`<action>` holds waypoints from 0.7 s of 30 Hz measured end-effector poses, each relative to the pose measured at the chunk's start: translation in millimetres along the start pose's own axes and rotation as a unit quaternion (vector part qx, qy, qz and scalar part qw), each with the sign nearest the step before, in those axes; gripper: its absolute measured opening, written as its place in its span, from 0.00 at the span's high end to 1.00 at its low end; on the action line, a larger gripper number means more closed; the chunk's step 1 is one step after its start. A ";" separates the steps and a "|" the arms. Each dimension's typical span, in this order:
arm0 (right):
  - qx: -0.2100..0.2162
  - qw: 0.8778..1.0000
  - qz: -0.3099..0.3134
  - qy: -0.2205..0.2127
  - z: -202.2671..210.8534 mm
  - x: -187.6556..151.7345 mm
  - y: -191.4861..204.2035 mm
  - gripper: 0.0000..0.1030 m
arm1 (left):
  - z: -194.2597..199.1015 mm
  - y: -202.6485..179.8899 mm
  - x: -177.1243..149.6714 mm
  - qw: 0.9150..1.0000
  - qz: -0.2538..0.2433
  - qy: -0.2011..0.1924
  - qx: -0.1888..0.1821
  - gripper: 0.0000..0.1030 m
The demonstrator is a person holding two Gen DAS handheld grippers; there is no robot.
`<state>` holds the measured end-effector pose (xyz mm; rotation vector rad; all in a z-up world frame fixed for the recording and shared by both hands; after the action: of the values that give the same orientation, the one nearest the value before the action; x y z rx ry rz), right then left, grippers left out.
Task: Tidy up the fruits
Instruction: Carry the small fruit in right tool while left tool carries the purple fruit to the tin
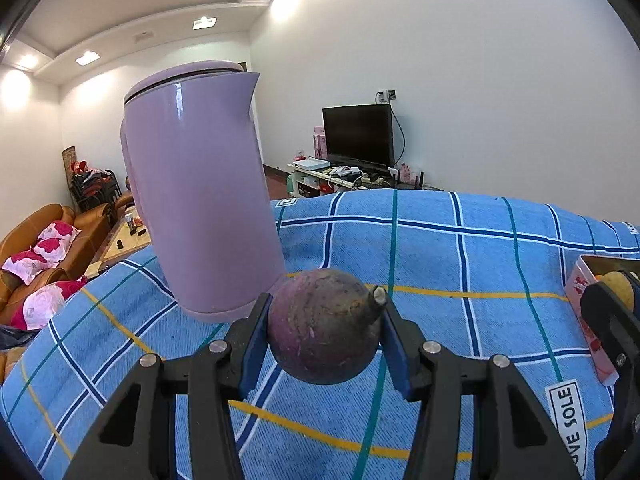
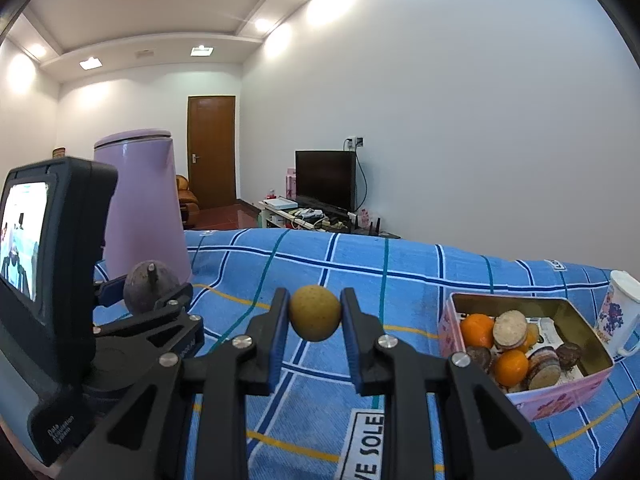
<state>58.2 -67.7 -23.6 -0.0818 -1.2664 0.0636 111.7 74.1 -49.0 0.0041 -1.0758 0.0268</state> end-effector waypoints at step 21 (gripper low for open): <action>-0.003 1.000 0.002 0.003 20.3 -5.3 -21.8 0.72 | 18.7 -29.0 -13.0 0.999 -0.020 0.011 -0.024 0.48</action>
<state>37.3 -89.3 -20.5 -0.0885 -1.2612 0.0629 89.7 44.6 -51.3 -0.0174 -1.0545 -0.0340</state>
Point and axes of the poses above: each gripper's, at about its wrist camera, not at the fingertips, and z roughly against the way its jaws point, y to its left, x to its top, the point moved 8 cm from there along -z, roughly the way its jaws point, and after that the axes turned 10 degrees about -x, right-handed, at the moved point
